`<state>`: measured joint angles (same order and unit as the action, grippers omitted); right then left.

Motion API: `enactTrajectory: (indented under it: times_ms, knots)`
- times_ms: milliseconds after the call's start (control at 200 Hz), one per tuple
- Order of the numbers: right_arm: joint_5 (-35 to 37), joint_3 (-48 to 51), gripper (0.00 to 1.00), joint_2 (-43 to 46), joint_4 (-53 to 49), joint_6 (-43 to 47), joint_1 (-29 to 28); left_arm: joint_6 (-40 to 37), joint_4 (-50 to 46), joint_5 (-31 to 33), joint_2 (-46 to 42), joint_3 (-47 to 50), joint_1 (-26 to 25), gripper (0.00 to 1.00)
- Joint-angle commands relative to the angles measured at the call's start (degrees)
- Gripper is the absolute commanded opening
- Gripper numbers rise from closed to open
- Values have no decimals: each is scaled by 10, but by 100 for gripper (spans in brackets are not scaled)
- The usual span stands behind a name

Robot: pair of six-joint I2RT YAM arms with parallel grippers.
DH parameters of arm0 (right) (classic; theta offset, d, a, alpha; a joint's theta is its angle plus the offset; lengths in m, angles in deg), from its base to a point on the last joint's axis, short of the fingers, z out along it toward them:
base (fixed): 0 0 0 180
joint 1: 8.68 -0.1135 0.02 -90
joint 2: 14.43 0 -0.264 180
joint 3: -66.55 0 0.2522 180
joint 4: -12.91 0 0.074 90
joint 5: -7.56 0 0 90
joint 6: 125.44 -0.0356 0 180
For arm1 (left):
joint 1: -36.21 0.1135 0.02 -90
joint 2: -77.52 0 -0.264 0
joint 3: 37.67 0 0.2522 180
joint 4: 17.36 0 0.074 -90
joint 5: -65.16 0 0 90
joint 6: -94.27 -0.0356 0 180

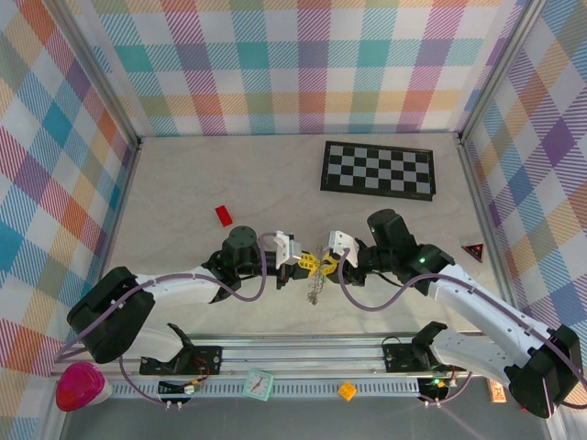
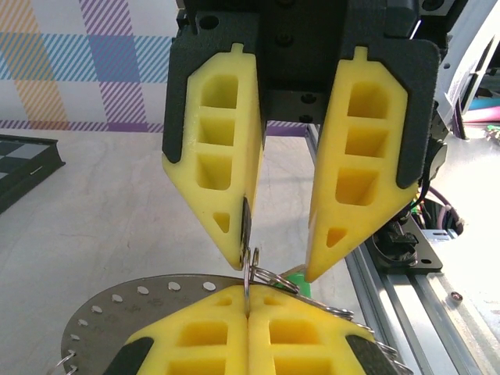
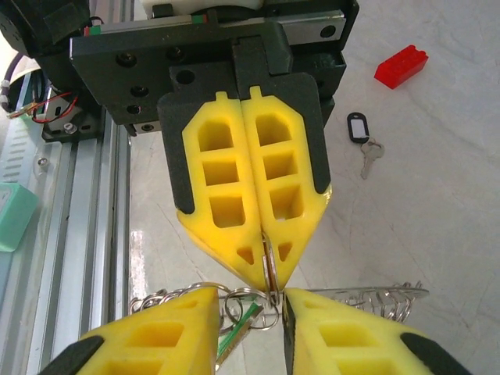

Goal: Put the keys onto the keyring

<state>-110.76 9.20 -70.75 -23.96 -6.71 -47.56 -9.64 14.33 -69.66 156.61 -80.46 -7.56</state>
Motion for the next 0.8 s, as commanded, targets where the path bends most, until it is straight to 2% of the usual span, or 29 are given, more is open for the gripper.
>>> enactTrajectory:
  times_ms: [0,205,355,465,500,605,730,795]
  knots:
    - [-9,-16,25,-4,17,1,3,5,42,-30,-5,-6,-4,0]
    - [-34,-25,15,-22,16,4,3,6,55,-39,-5,-4,-4,0]
    - [-48,-38,0,-37,5,12,3,6,59,-39,-5,-1,-3,0]
    - [-49,-49,0,-40,-23,29,3,0,45,-26,-7,-2,-4,0]
    - [-48,-56,0,-42,-38,39,3,-1,36,-16,-8,-5,-4,5]
    - [-36,-79,0,-52,-96,79,3,-19,-32,14,-15,-23,-3,22]
    - [-4,-110,0,-72,-158,132,3,-91,-179,35,-27,-66,-3,24]
    - [-1,-128,0,-85,-183,147,3,-113,-223,44,-29,-83,-4,24]
